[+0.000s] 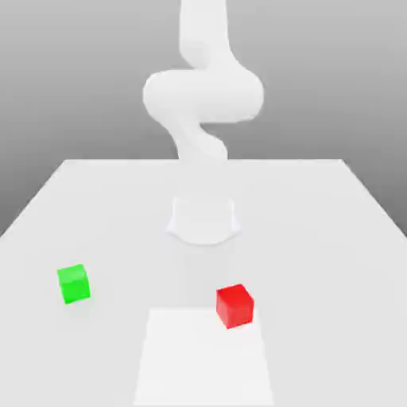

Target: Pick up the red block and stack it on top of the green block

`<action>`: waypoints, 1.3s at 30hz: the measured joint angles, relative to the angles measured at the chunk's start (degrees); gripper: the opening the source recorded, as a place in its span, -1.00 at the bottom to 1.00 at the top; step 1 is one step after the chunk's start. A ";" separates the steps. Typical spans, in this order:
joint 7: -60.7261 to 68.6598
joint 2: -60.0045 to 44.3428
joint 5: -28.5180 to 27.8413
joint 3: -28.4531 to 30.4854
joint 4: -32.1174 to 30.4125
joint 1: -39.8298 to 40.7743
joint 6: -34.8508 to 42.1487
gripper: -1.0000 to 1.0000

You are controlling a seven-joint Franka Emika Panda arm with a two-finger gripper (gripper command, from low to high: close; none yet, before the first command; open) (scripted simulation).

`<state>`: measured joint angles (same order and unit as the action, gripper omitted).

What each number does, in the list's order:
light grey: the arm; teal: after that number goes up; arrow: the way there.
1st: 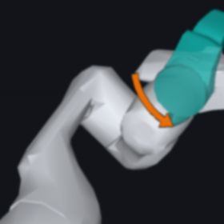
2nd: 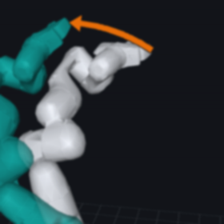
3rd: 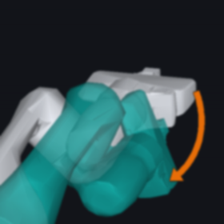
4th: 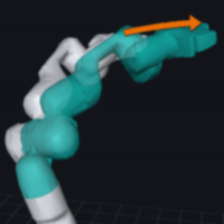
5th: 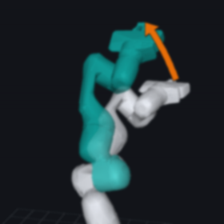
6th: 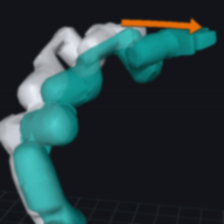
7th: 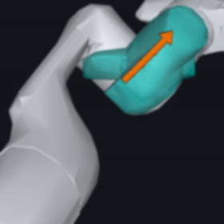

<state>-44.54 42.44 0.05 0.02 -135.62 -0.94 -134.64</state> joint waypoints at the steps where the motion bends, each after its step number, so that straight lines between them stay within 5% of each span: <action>1: 0.63 -1.68 0.03 0.01 -1.85 -0.46 -1.39 0.00; 16: 10.71 -29.20 0.28 -0.28 -30.22 -7.31 -23.51 0.00; 23: 11.74 -49.90 -0.38 -0.50 -31.62 -8.21 -40.12 0.00; 24: 11.63 -51.66 -0.50 -0.32 -31.39 -8.37 -41.62 -1.00; 31: 11.36 -51.94 -0.82 -0.31 -31.37 -8.32 -41.84 -1.00; 39: 11.96 -36.90 0.08 -0.64 -33.46 -8.09 -28.88 -1.00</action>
<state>-32.58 5.54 0.13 -0.62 -169.08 -9.02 -163.52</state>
